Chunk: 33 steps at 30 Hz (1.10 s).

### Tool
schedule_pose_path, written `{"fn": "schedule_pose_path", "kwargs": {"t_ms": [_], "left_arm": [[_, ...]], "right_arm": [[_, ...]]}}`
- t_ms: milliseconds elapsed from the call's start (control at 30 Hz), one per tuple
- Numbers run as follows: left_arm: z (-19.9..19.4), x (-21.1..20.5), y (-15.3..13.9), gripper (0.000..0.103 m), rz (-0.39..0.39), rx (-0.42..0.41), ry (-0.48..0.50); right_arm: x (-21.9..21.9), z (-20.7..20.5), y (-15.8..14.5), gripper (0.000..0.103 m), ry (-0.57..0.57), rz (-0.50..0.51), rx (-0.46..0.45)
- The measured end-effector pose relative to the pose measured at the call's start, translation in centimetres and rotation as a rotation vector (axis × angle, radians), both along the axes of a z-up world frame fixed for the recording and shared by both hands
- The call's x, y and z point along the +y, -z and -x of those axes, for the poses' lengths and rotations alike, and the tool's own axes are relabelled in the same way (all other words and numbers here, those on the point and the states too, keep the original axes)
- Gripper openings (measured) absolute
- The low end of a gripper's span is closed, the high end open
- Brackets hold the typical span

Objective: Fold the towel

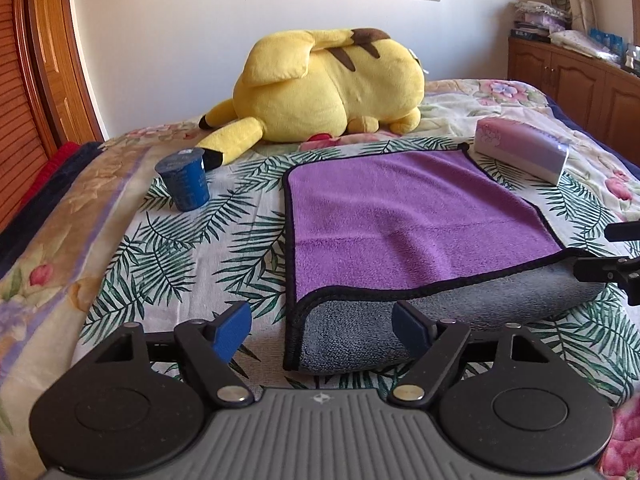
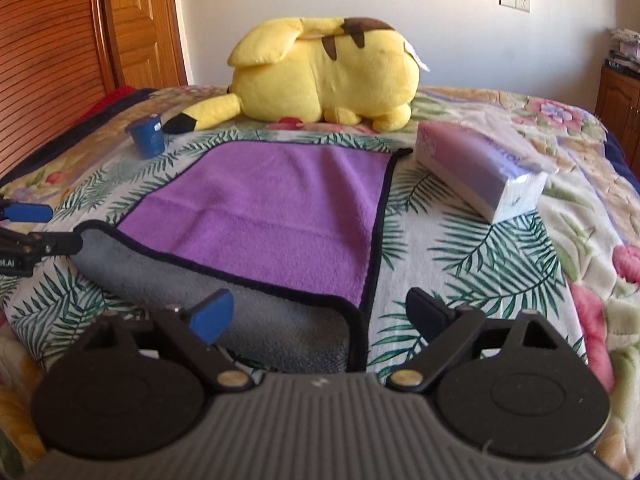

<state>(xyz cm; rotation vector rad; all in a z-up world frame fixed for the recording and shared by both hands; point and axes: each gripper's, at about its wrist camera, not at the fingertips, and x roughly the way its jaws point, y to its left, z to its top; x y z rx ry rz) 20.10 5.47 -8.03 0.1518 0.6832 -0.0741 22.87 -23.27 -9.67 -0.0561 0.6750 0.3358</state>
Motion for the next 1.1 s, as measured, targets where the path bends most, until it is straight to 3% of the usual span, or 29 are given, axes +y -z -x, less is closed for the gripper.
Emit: {"fn": "schedule_pose_path", "kwargs": {"t_ms": [233, 400, 667, 733, 800, 1000, 1100], "left_arm": [[-1.1, 0.6, 0.9, 0.048, 0.028, 0.031, -0.005], [-1.4, 0.7, 1.2, 0.047, 0.042, 0.039, -0.005], [-1.2, 0.6, 1.6, 0.03, 0.068, 0.047, 0.016], [-1.0, 0.5, 1.5, 0.024, 0.069, 0.037, 0.018], [-0.9, 0.3, 1.2, 0.022, 0.072, 0.026, 0.025], [-0.7, -0.4, 1.3, 0.017, 0.069, 0.03, 0.061], [-0.7, -0.4, 1.7, 0.017, 0.056, 0.042, 0.06]], "right_arm": [[-0.5, -0.7, 0.5, 0.089, -0.003, -0.022, 0.046], [-0.5, -0.9, 0.8, 0.086, -0.018, -0.035, 0.083], [-0.4, -1.0, 1.0, 0.082, -0.043, -0.035, 0.119], [-0.4, -1.0, 1.0, 0.079, -0.046, -0.038, 0.123], [-0.4, -1.0, 0.9, 0.067, -0.053, -0.046, 0.126], [-0.4, -0.9, 0.7, 0.052, -0.067, -0.05, 0.121], [-0.4, -1.1, 0.7, 0.049, -0.071, -0.043, 0.13]]}}
